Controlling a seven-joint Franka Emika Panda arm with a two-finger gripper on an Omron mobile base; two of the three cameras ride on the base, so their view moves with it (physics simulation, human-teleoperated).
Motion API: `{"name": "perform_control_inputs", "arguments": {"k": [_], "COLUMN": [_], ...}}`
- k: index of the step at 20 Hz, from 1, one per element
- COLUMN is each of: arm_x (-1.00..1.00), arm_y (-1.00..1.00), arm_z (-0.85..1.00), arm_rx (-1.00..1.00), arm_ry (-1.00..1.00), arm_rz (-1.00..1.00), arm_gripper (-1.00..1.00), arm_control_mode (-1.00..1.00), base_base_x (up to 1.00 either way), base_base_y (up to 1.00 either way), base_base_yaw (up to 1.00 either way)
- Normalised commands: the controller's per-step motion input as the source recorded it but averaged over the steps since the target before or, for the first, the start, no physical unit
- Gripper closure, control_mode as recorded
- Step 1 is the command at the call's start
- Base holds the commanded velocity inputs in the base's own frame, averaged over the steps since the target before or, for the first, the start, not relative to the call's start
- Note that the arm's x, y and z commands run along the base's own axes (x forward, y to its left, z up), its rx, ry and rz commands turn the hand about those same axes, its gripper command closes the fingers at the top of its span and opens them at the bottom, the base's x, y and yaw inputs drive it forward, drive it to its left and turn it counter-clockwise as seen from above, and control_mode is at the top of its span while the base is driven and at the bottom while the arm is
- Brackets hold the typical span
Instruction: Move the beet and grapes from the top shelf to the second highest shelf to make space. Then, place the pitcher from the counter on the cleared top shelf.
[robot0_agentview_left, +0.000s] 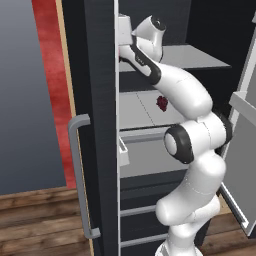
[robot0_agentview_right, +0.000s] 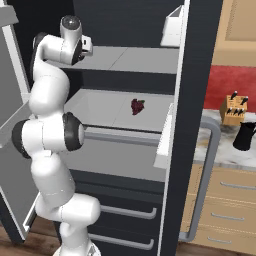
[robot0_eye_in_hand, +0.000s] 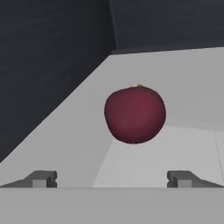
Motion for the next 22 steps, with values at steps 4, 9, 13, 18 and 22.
{"name": "perform_control_inputs", "arguments": {"k": [4,9,13,18,22], "arm_x": [0.41,0.38,0.39,0.37,0.27], "arm_y": [0.03,0.0,0.01,0.1,0.16], "arm_z": [-0.17,-0.16,-0.11,-0.06,-0.14], "arm_rx": [0.0,0.0,0.0,0.0,0.0], "arm_ry": [0.0,0.0,0.0,0.0,0.0], "arm_rz": [0.0,0.0,0.0,0.0,0.0], "arm_gripper": [-1.0,-1.0,-1.0,-1.0,1.0], "arm_control_mode": [-1.0,-1.0,-1.0,-1.0,-1.0], "base_base_x": [0.0,0.0,0.0,0.0,0.0], "base_base_y": [0.0,0.0,0.0,0.0,0.0], "base_base_yaw": [0.0,0.0,0.0,0.0,0.0]}}
